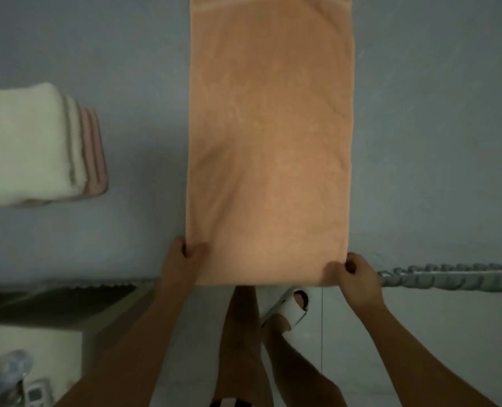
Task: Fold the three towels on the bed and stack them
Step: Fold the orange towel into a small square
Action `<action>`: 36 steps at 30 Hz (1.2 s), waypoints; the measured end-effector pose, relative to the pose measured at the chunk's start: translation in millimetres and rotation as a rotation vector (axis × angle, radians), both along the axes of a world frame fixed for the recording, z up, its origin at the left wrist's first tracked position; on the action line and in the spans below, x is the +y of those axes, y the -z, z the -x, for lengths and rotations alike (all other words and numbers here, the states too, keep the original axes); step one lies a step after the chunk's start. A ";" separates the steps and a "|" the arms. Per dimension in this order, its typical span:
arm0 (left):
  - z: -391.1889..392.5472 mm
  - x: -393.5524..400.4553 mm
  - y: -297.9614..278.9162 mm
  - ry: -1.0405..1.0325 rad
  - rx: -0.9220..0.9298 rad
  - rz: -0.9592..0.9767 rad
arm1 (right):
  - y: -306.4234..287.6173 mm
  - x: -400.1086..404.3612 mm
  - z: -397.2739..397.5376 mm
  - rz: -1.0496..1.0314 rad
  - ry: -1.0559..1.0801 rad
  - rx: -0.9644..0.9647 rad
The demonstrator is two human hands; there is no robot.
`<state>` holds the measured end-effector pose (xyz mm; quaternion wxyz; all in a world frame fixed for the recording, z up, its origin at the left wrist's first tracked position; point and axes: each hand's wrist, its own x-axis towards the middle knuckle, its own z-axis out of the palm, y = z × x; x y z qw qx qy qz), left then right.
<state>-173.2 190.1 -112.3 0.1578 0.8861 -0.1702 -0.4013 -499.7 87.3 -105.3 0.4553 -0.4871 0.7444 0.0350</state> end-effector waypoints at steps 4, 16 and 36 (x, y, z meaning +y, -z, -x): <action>14.7 37.9 5.7 -0.083 0.047 0.061 | 6.0 13.3 11.0 -0.087 0.091 -0.142; 9.6 110.6 46.7 -0.083 0.428 -0.074 | 24.5 55.8 39.7 -0.341 0.125 -0.317; -35.6 -36.4 -93.6 0.106 0.258 0.316 | -98.0 -64.3 11.0 0.026 0.099 -0.554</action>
